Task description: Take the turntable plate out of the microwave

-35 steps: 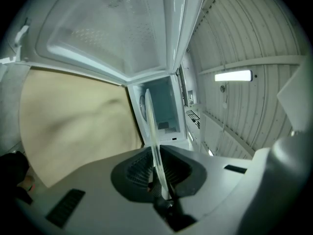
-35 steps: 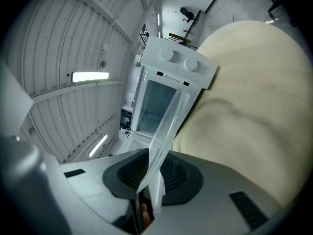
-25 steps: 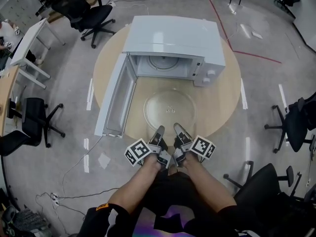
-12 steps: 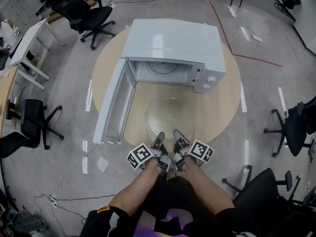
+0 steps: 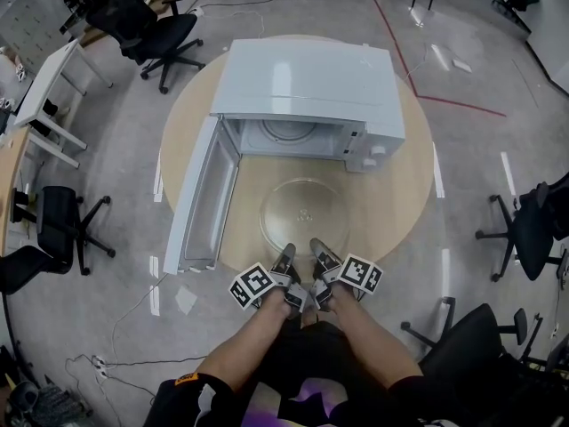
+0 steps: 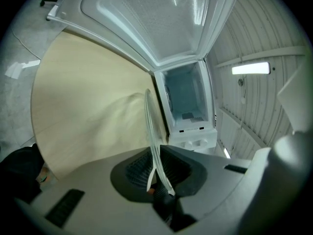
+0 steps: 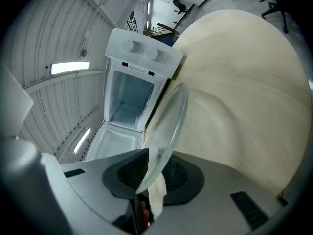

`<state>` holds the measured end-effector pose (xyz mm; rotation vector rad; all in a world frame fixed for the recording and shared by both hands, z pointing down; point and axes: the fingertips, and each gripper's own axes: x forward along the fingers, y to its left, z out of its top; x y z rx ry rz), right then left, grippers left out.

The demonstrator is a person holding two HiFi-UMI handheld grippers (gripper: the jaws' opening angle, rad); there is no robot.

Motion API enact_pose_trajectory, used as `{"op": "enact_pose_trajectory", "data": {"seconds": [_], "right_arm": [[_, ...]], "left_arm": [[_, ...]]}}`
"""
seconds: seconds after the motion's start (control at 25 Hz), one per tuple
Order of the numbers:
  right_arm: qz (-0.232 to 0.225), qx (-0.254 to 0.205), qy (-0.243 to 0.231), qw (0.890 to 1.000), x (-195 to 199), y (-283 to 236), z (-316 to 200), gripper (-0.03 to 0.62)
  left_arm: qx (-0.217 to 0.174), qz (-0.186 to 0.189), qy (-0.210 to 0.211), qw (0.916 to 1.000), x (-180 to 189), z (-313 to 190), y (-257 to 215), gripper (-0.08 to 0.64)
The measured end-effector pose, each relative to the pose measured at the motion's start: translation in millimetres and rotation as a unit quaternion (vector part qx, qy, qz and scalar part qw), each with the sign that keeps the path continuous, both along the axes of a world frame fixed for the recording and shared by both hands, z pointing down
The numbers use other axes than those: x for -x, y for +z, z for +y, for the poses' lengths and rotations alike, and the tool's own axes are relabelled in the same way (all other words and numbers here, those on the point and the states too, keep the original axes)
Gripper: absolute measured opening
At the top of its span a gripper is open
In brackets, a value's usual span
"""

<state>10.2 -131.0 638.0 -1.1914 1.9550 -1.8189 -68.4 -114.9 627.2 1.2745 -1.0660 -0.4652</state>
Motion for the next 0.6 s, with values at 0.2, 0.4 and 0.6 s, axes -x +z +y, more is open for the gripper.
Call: {"op": "enact_pose_trajectory", "data": {"seconds": [0.2, 0.4, 0.6], "right_arm": [[-0.004, 0.032, -0.023, 0.999, 2, 10, 0, 0.083], [-0.022, 0.078, -0.051, 0.995, 3, 17, 10, 0.083], [-0.047, 0.118, -0.038, 0.991, 1, 24, 24, 0.088]], "left_arm": [[0.020, -0.003, -0.011, 0.9997, 0, 0, 10, 0.084], [0.035, -0.006, -0.018, 0.9992, 0, 1, 16, 0.086], [0.042, -0.018, -0.018, 0.9988, 0, 2, 21, 0.086]]}}
